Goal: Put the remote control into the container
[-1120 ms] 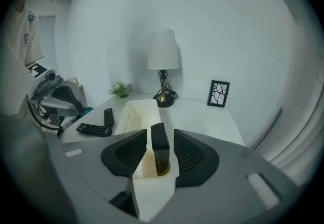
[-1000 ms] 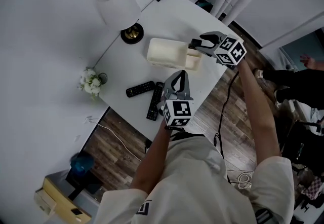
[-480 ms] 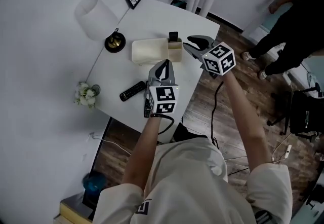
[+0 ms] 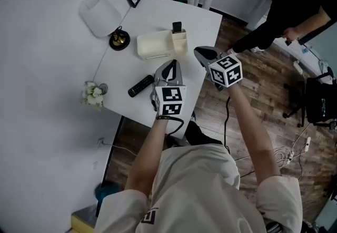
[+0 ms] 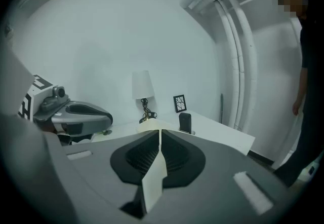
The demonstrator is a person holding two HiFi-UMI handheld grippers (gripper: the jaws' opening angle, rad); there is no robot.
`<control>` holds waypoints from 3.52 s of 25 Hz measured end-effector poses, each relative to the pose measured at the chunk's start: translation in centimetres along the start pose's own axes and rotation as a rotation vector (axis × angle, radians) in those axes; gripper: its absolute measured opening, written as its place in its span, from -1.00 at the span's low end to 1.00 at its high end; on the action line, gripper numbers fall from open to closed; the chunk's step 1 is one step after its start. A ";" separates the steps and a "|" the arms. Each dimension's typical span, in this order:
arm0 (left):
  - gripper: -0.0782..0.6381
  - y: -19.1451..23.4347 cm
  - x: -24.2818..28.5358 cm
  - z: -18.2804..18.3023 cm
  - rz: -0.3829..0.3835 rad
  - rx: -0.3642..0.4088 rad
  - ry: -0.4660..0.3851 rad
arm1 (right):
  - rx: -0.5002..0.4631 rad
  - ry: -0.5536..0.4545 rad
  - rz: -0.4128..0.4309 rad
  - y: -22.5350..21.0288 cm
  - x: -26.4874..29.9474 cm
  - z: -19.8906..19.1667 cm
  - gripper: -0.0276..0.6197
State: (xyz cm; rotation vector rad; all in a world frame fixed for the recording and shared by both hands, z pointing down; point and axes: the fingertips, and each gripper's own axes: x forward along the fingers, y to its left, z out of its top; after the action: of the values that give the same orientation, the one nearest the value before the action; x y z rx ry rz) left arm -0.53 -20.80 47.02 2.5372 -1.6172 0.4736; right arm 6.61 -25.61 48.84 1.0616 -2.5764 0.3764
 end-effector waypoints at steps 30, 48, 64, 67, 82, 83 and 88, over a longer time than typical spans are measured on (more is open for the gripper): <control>-0.76 2.6 -5.5 -4.2 -0.092 -0.021 0.017 | 0.109 -0.073 -0.154 7.3 -2.9 -3.2 -0.91; -0.51 9.3 -0.7 -12.7 -0.328 0.142 0.232 | 0.114 0.011 -0.242 4.8 -5.1 -7.5 -0.91; -0.15 10.2 1.0 -27.0 -0.540 0.394 0.712 | 0.082 0.152 -0.184 6.5 -4.9 -12.5 -0.91; -0.16 10.0 0.8 -26.0 -0.513 0.329 0.737 | 0.075 0.156 -0.168 7.0 -4.6 -12.2 -0.91; -0.20 9.6 -1.2 -14.5 -0.348 0.207 0.327 | 0.068 0.064 0.031 9.2 -1.9 -4.9 -0.90; -0.20 9.3 -1.5 -13.6 -0.332 0.186 0.298 | 0.075 0.055 0.055 9.4 -1.8 -4.1 -0.87; -0.20 6.5 -2.3 -8.5 -0.236 0.108 0.138 | 0.066 0.012 0.152 9.8 -1.0 -0.9 -0.71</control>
State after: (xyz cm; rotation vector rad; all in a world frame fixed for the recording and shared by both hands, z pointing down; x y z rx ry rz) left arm -9.01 -19.59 53.77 2.6603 -1.2591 0.7082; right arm 0.39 -17.93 48.11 0.8836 -2.6590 0.5067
